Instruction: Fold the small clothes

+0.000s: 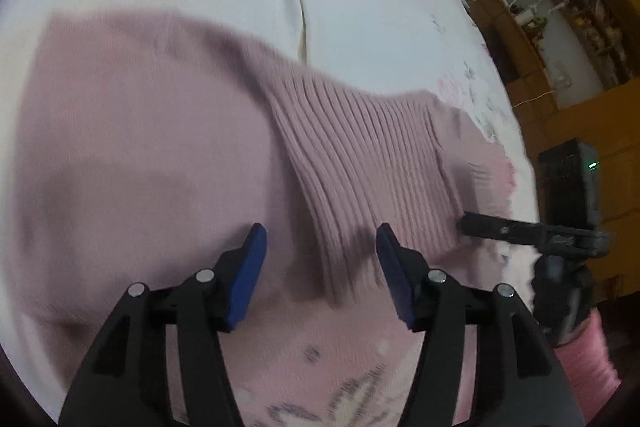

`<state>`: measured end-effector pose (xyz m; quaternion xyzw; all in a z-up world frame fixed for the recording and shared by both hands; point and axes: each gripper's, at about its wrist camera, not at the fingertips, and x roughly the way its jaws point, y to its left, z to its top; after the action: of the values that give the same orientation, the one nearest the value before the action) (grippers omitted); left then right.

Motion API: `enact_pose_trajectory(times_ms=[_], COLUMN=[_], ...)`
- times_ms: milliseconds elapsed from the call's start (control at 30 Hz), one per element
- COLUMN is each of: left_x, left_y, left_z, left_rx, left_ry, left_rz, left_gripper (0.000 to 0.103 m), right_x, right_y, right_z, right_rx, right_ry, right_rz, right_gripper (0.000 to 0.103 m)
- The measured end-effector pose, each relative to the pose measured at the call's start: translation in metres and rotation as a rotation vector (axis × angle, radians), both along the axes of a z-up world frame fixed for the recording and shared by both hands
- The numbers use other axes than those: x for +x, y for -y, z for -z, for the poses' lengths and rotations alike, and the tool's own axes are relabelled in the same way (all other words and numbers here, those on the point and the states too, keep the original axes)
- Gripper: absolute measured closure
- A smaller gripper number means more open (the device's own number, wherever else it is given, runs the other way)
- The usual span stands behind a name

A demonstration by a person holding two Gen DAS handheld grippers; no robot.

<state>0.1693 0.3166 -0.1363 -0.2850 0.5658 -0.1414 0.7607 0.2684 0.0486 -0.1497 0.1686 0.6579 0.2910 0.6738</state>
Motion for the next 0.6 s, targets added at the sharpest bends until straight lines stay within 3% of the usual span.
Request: enact_pose_trajectory(times_ms=[33, 67, 100, 133, 233, 300, 467, 600], left_x=[0.000, 0.001, 0.002, 0.004, 0.004, 0.005, 0.000, 0.000], left_y=[-0.001, -0.002, -0.002, -0.001, -0.007, -0.010, -0.017, -0.012], left_z=[0.002, 0.003, 0.004, 0.005, 0.005, 0.007, 0.017, 0.017], left_rx=[-0.025, -0.042, -0.064, -0.084, -0.078, -0.010, 0.015, 0.062], left_ry=[-0.005, -0.003, -0.002, -0.008, -0.008, -0.004, -0.014, 0.000], left_rz=[-0.008, -0.012, -0.007, 0.000, 0.009, 0.028, 0.063, 0.075], left_gripper=[0.053, 0.062, 0.087, 0.095, 0.095, 0.096, 0.094, 0.091], right_x=[0.000, 0.001, 0.001, 0.001, -0.005, -0.009, -0.019, -0.016], right_y=[0.000, -0.001, 0.000, 0.001, 0.007, 0.010, 0.010, 0.009], right_z=[0.002, 0.003, 0.003, 0.001, -0.008, -0.009, 0.006, 0.016], right_rx=[0.003, 0.011, 0.029, 0.052, 0.096, 0.129, 0.030, 0.031], right_ry=[0.000, -0.002, -0.008, -0.011, 0.003, -0.016, 0.005, -0.016], right_rz=[-0.001, -0.005, -0.005, -0.001, -0.001, -0.003, -0.044, -0.024], right_gripper=[0.072, 0.084, 0.091, 0.091, 0.092, 0.092, 0.093, 0.093])
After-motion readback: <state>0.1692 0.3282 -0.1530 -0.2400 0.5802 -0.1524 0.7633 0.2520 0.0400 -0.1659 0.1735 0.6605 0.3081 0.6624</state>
